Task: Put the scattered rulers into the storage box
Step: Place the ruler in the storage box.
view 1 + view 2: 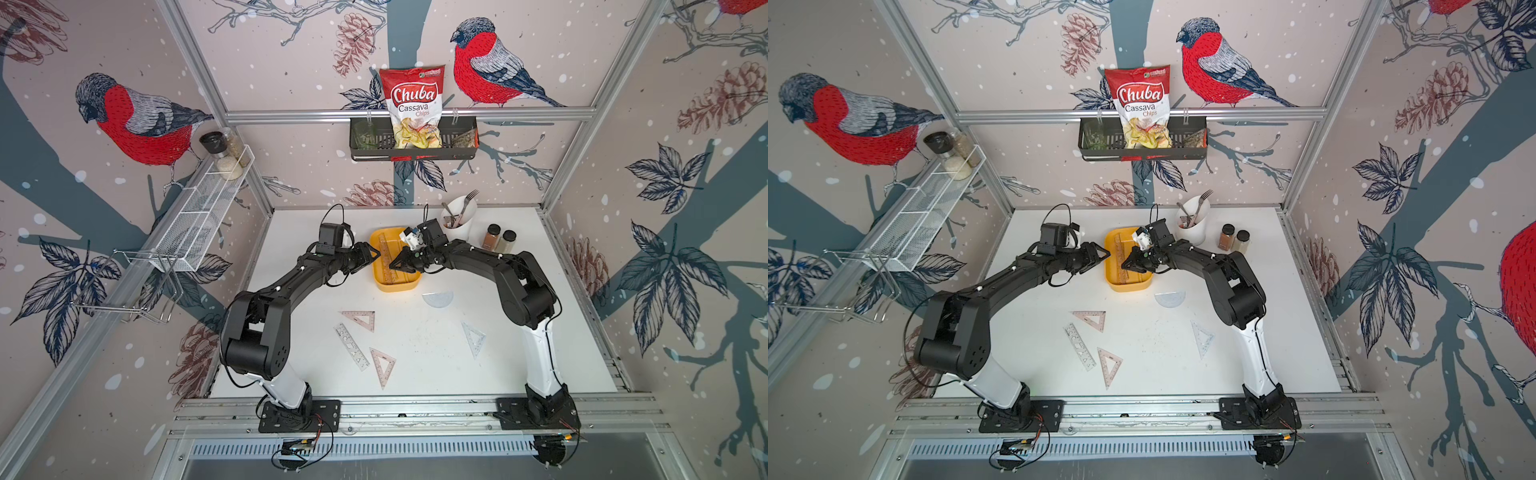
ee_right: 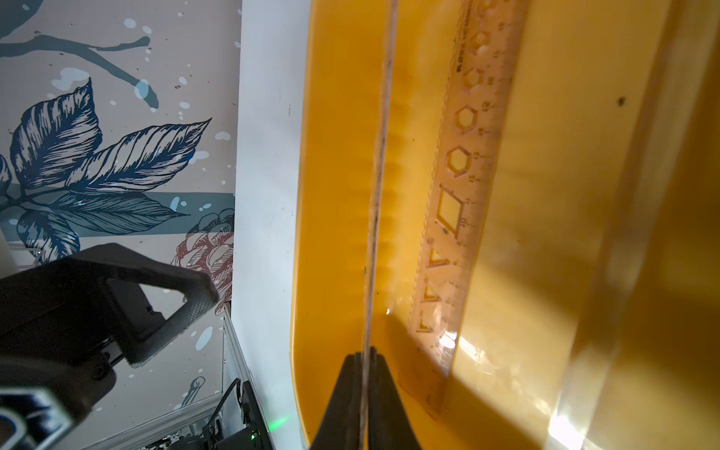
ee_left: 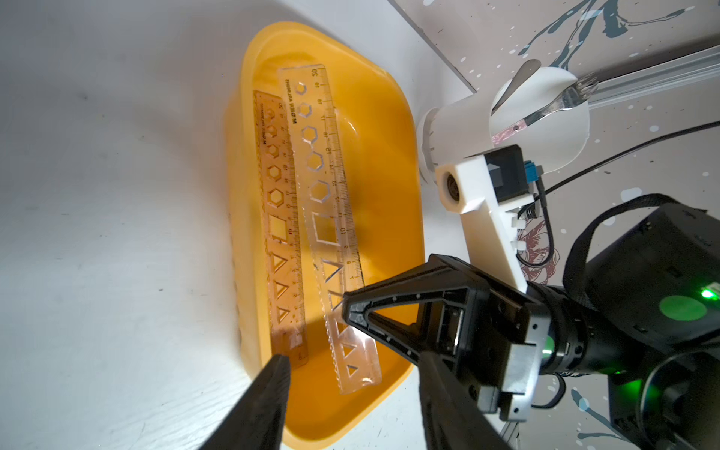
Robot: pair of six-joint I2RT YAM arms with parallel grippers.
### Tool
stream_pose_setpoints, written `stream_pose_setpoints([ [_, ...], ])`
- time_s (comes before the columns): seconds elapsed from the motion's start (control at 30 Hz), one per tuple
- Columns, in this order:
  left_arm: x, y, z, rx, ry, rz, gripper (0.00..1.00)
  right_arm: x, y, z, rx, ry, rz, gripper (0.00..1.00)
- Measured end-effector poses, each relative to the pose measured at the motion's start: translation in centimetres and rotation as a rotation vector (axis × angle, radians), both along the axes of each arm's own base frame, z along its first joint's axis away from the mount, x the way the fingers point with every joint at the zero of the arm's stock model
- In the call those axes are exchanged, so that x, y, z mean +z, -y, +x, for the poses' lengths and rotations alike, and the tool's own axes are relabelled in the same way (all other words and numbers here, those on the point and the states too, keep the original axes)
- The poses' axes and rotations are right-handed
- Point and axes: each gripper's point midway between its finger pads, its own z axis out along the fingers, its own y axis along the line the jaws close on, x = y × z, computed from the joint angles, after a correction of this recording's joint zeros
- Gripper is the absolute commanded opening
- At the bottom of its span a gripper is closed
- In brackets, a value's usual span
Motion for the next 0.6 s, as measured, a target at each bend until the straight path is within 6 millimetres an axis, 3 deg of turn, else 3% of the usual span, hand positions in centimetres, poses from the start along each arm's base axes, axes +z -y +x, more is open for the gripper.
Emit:
stream_pose_setpoints([
  [0.6, -0.9, 0.0, -0.9, -0.008, -0.023, -0.007, 0.59, -2.9, -0.9, 0.7, -0.008, -0.027, -0.104, 0.25],
])
